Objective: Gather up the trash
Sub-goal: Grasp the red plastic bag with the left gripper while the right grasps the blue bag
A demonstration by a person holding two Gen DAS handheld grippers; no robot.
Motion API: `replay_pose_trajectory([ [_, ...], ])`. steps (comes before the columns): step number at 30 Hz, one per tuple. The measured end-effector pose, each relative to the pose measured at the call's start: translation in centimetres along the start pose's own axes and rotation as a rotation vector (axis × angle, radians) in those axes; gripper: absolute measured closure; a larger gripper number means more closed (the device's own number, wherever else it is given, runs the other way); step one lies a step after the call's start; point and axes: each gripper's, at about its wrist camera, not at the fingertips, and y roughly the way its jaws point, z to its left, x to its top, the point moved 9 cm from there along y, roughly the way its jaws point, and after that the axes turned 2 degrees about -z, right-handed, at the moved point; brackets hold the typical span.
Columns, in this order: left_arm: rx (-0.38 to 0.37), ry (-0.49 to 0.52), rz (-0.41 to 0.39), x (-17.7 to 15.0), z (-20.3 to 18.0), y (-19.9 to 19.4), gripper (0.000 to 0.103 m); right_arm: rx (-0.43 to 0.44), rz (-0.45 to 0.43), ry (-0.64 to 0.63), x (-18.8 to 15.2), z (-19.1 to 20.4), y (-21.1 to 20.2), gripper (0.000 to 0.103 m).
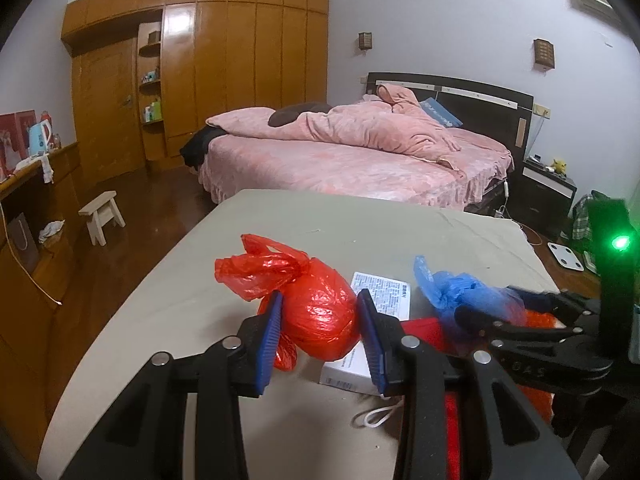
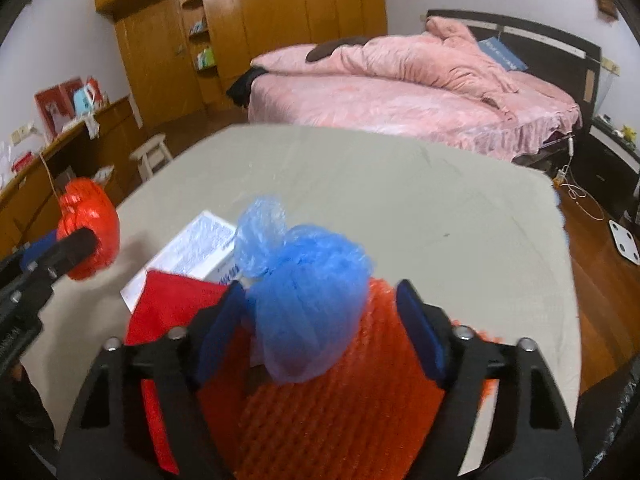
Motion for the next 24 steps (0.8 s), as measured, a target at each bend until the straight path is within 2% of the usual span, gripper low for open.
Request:
replay_pose_trajectory([
  [4, -0.003, -0.002, -0.001, 0.0, -0.2, -0.2, 0.065, 0.035, 0.015, -0.012, -0.5, 0.8, 0.0, 0.054],
  [6, -0.006, -0.002, -0.003, 0.0, -0.3, -0.3, 0.066, 0.040, 0.004, -0.010, -0.3, 0.8, -0.5, 0.055],
  [16, -0.038, 0.017, -0.045, 1.6, -2.1, -2.7, 0.066, 0.041, -0.094, 0.036, 2.0, -0.5, -5.4, 0.055],
  [24, -0.084, 0.033, -0.073, 2.6, -5.0, -5.5, 0.065, 0.025, -0.173, 0.090, 2.6, -2.9, -11.3, 0.055],
])
